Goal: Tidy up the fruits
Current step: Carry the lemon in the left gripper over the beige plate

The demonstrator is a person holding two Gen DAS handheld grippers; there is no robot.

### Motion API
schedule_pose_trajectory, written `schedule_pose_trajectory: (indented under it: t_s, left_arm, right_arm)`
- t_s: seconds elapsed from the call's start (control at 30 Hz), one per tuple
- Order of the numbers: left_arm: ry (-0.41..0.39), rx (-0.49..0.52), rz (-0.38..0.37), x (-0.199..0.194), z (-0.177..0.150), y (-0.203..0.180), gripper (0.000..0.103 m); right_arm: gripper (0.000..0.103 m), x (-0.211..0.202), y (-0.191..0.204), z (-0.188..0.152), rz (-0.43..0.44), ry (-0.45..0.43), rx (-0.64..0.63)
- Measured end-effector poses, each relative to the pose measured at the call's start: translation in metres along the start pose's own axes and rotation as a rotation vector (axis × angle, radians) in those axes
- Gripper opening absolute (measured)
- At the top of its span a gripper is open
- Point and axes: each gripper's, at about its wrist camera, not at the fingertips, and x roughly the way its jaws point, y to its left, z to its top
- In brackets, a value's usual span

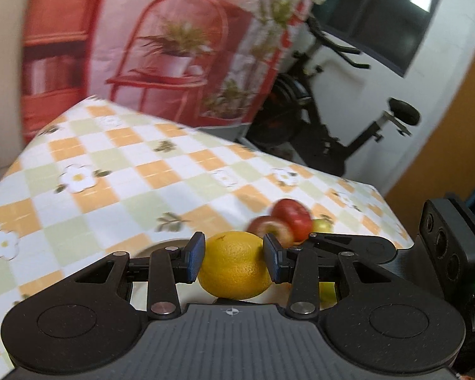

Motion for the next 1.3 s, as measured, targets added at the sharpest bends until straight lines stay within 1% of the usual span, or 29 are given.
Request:
schedule_pose_trajectory:
  t_s: [0.27, 0.43, 0.67, 0.8, 1.0, 1.13, 1.3]
  left_arm:
    - [0.016, -0.071, 0.029, 0.011, 0.001, 0.037, 0.043]
    - [0.025, -0.081, 0.042, 0.016, -0.001, 0.045, 0.043]
    - [0.036, -0.066, 0.074, 0.015, -0.008, 0.046, 0.043]
    - [0.045, -0.04, 0.099, 0.016, -0.012, 0.044, 0.043]
    - [0.052, -0.019, 0.105, 0.018, -0.011, 0.042, 0.043]
    - [0.052, 0.001, 0.123, 0.019, -0.012, 0.037, 0.044]
    - [0.039, 0.009, 0.156, 0.019, -0.013, 0.034, 0.045]
  right_arm:
    - [0.049, 0.051, 0.012, 0.01, 0.033, 0.065, -0.038]
    - [0.049, 0.061, 0.013, 0.008, 0.043, 0.082, -0.038]
    - [0.049, 0.068, 0.015, 0.004, 0.045, 0.098, -0.042]
    - [0.049, 0.072, 0.016, 0.001, 0.045, 0.109, -0.044]
    - [0.051, 0.071, 0.016, 0.0, 0.033, 0.11, -0.038]
    - [0.054, 0.064, 0.017, -0.001, 0.017, 0.099, -0.042]
    - [0.055, 0.048, 0.012, -0.006, -0.007, 0.077, -0.013]
